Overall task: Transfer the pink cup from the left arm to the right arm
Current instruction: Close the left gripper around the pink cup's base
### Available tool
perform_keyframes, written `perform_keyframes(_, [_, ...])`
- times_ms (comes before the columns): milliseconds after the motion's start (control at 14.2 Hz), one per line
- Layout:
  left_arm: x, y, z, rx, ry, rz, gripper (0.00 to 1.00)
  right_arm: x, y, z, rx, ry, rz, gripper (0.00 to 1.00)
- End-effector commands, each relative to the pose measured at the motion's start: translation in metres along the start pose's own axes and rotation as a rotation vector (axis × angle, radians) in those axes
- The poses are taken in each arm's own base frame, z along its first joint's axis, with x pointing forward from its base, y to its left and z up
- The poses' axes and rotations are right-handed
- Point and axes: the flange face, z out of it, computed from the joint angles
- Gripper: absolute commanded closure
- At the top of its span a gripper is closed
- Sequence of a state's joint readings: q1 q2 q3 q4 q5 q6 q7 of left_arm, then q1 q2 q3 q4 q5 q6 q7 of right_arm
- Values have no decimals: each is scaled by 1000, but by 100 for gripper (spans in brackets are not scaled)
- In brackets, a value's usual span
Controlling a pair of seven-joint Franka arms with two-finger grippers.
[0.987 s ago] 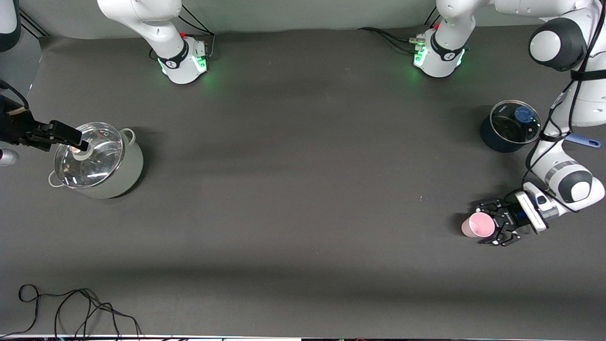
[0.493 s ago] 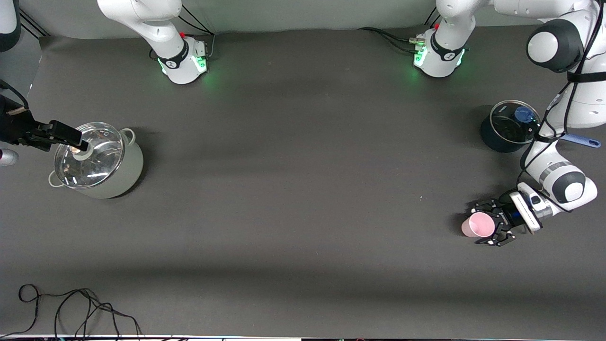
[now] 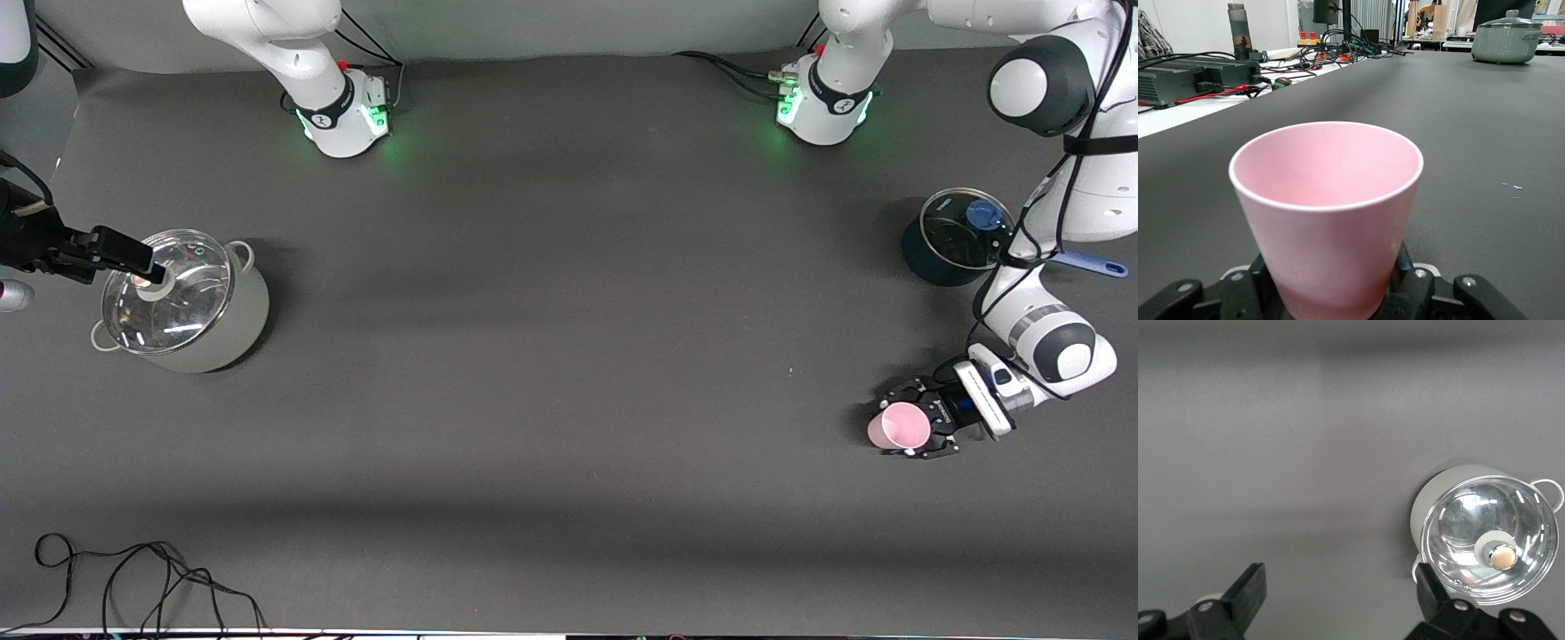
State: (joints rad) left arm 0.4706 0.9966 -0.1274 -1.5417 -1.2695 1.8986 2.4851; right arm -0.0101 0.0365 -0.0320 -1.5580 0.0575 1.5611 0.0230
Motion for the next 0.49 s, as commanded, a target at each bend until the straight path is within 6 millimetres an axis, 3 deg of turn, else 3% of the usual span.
perform_keyframes(0, [5,2,1,17,-1,8,41,0,1,-3,16,-3,-21,0])
perform_keyframes(282, [18,-5,-6,24,-7,-44,52,0,1,-3,16,-3,-21,0])
perform_keyframes(423, [43,-13,-10,22,-17,-80,53,0,1,-3,16,-3,-20,0])
